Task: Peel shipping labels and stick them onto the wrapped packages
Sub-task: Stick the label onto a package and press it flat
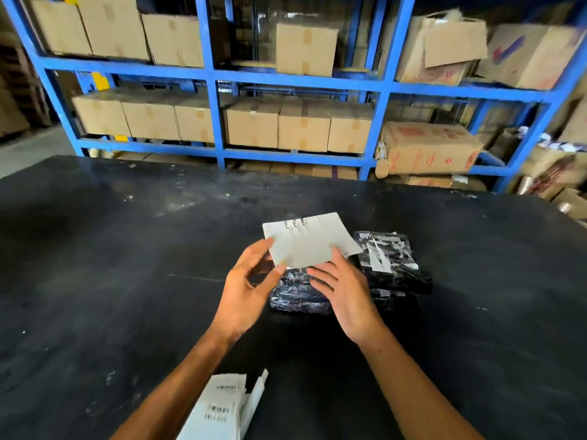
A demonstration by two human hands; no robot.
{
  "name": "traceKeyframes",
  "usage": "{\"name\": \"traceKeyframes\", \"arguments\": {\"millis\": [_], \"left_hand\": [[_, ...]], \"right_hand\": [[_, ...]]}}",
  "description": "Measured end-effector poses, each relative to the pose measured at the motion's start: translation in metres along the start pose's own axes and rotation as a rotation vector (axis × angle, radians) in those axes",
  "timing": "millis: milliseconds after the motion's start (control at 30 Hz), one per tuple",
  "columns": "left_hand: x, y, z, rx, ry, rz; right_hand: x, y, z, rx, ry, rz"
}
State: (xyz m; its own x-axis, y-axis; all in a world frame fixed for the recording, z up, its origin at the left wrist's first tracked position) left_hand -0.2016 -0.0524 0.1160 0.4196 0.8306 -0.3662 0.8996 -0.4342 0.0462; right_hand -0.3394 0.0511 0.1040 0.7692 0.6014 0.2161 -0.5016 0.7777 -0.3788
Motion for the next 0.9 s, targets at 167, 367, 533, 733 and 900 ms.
{"name": "traceKeyframes", "arguments": {"millis": [167,367,533,733,900], "left_hand": [[-0.006,-0.022,-0.007,0.021,-0.008,0.114],[-0.049,-0.037,-0.034,0.004,0.105,-0.226],[-0.088,-0.051,-0.032,-0.187,0.165,-0.174],[-0.109,-0.075,-0.001,0.095,0.405,0.108],[-0.118,-0.076,0.025,0.104,0.447,0.064]], "right_hand": [[-0.017,0.007,0.043,0.019,0.199,-0.228],[-0.037,0.001,0.075,0.068,0.159,-0.061],[-0.059,-0.001,0.088,-0.005,0.128,-0.054],[-0.087,-0.001,0.081,0.143,0.012,-0.005],[-0.12,0.002,0.068,0.431,0.094,-0.098]]}}
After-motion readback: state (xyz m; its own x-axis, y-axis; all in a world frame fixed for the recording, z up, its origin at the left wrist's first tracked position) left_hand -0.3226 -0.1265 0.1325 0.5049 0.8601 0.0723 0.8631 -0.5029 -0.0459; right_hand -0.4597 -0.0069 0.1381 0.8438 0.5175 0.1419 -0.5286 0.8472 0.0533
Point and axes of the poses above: each hand's wrist, its own x-axis away from the middle knuckle, its own y-axis out of the back of the hand, z = x × y, the point moved 3 cm from there along -x, towards the middle knuckle, and after that the axes turned 13 degrees about -z, right-handed, at the moved point
